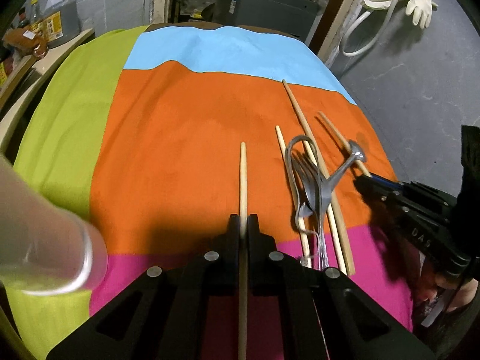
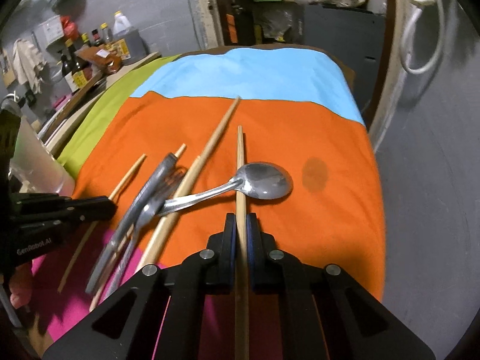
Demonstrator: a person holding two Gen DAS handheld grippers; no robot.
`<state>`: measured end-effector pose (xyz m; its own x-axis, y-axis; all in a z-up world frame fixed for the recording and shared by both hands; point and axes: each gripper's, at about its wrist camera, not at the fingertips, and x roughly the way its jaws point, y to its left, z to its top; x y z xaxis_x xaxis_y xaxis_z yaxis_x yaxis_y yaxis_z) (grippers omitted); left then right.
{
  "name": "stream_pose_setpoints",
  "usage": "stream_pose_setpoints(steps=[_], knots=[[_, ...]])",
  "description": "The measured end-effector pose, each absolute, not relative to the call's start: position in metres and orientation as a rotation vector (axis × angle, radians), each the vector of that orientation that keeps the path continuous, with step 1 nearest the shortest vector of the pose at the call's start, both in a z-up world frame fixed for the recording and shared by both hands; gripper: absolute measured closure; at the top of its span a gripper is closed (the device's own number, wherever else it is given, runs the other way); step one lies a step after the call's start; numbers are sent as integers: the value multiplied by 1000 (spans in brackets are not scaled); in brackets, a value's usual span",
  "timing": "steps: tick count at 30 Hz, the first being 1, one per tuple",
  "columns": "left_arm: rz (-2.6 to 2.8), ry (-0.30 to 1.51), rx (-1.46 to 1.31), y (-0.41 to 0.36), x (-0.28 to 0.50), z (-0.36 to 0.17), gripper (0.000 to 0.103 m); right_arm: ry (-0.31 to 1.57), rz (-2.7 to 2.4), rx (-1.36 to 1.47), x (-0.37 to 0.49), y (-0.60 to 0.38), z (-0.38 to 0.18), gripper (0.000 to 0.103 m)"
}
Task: Organize utensils
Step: 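Lift both chopsticks and carry them toward the white caddy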
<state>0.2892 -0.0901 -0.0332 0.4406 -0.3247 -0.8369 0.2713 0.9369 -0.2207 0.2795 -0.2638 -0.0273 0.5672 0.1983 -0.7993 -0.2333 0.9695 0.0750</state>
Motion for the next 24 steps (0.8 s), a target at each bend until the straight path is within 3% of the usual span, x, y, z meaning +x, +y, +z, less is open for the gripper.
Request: stream_pose_setpoints(steps=[9,24], knots=[[-390,1000,-102,-80,274,-25,100,767,202,-207,256,-238,3,98],[-399,580,-181,-55,226,36,100,358,266,-160,218,-183,48,98]])
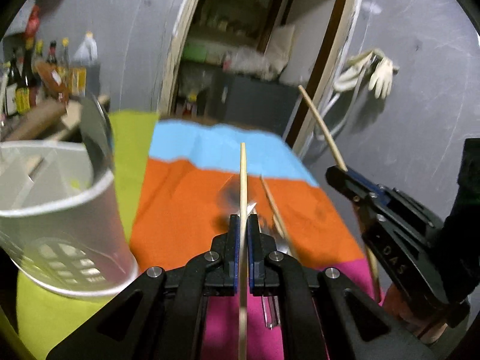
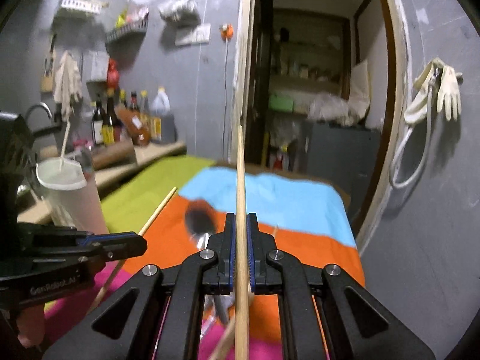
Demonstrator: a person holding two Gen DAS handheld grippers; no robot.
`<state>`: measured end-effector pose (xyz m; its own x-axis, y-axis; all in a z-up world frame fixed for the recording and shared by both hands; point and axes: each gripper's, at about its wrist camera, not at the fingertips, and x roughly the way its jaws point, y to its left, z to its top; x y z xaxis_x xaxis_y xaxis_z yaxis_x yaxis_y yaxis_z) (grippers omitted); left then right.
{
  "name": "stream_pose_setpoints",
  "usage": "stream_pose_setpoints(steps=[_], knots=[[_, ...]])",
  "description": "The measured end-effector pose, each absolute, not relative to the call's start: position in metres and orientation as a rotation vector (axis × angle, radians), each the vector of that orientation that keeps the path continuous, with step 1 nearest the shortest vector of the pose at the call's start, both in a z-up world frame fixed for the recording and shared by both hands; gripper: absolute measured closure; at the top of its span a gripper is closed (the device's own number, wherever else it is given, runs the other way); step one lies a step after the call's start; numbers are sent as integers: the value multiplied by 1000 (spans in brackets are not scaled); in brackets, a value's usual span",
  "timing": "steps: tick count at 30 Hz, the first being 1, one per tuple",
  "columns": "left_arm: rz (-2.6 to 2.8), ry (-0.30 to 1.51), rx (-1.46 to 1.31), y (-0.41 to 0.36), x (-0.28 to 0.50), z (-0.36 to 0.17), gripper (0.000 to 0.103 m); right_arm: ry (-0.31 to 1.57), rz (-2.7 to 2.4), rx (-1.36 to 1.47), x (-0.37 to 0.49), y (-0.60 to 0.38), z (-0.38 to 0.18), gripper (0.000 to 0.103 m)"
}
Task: Organize utensils
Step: 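Lift both chopsticks and carry them toward the white caddy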
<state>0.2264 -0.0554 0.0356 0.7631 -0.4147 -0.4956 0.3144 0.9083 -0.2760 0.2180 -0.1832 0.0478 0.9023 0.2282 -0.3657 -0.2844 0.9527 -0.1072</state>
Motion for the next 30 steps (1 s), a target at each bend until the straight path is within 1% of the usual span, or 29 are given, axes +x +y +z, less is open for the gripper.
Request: stream_pose_setpoints(steps=[7,14,23,30], knots=[[-392,376,-214,-37,206,72,100,201,376,-10,207,-180,72,98],[-347,236,-255,6,202,110,100,79,469,125,207,-159,100,98],[-232,135,-272,83,214,142,100,-8,534,240,226,-106,123,98],[-136,81,-363,151,225,138,100,-27,568,339,247,-67,121,98]])
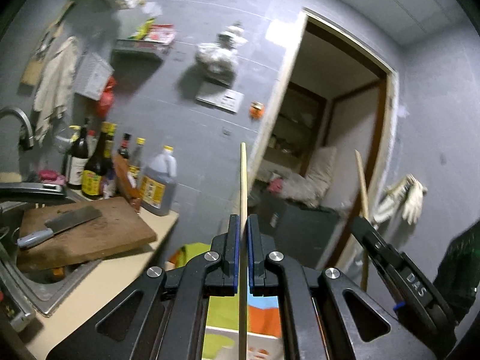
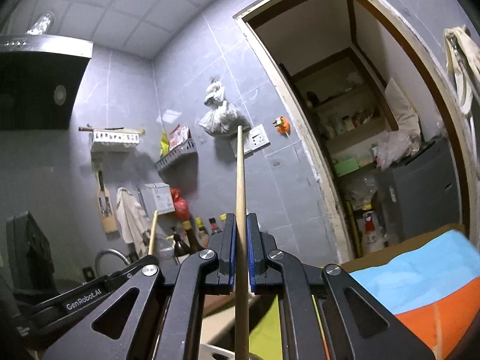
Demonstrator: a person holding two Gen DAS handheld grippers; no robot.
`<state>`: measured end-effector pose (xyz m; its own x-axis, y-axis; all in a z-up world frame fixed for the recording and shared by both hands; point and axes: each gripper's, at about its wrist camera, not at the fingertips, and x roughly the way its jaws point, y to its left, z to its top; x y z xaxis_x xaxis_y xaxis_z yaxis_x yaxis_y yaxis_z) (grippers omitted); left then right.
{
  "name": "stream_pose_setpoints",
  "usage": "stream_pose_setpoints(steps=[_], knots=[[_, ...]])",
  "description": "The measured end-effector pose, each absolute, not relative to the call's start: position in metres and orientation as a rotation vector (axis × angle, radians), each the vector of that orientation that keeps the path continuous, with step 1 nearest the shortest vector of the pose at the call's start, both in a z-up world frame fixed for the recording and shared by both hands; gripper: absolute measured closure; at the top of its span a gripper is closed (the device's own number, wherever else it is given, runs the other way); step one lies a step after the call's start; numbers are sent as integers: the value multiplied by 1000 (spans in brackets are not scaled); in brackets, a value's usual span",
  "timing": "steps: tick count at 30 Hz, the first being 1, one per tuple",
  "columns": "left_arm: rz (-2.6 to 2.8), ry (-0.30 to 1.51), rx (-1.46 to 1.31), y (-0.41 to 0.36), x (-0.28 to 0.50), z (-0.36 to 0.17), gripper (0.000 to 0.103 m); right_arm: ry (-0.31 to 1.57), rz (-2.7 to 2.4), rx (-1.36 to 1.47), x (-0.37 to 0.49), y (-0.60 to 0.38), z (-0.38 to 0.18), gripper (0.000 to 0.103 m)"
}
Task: Organize utensils
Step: 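Lift both chopsticks and carry them toward the white caddy, then lower both chopsticks into the caddy and open both tools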
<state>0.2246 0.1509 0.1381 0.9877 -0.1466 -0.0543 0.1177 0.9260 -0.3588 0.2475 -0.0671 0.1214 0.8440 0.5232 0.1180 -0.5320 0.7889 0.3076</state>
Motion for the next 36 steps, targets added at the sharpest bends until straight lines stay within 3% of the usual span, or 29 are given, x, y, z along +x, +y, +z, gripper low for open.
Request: stream_pose_setpoints(steps=[10,36], knots=[[-54,45,-433,181,235,115,100,-79,479,374,250,-48,95,98],[28,45,-298,151,232,62,100,-106,423,263,242,-26,57,98]])
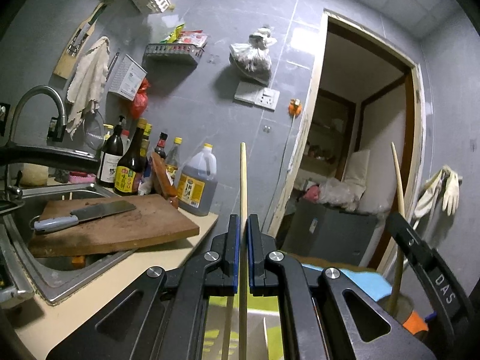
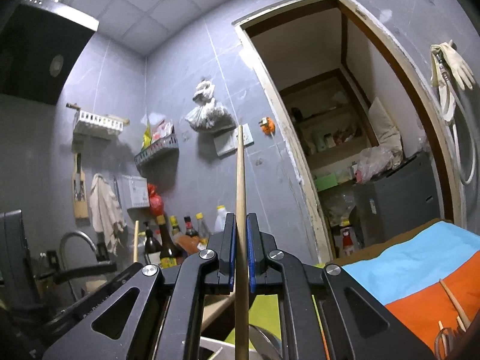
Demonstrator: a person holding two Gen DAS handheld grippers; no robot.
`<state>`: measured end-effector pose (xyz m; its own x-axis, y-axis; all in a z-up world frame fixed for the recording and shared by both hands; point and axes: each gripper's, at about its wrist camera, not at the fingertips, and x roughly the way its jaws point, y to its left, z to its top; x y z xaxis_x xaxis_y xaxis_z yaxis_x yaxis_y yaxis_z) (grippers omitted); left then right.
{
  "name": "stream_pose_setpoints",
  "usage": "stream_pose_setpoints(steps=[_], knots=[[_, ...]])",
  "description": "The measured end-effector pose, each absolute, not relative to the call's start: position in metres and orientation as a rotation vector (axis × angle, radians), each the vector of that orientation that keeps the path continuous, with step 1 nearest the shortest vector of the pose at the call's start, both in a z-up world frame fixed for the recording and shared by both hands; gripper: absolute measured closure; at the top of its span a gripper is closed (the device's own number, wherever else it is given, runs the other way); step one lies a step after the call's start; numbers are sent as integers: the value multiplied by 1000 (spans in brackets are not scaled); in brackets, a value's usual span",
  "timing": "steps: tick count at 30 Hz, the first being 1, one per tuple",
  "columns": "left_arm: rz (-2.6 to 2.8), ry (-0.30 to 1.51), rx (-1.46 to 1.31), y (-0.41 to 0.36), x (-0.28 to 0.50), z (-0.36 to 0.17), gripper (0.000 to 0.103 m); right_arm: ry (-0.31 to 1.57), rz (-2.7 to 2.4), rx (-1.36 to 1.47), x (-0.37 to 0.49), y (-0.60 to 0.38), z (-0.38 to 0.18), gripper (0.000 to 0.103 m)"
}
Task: Organize utensils
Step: 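Lower both chopsticks into the caddy and open both tools, then move both tools back over the remaining utensils on the cloth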
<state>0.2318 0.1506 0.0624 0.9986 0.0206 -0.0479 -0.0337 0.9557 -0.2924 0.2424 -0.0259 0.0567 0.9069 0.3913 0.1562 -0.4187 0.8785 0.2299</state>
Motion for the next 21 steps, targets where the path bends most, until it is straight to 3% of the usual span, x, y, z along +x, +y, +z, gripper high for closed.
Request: stream_pose_setpoints(steps=[15,21], knots=[[-74,195,-331,151,218,58,97,29,476,193,230,-34,55,96],[-63,204,-320,147,206,69,80,42,480,174,218,-49,64,78]])
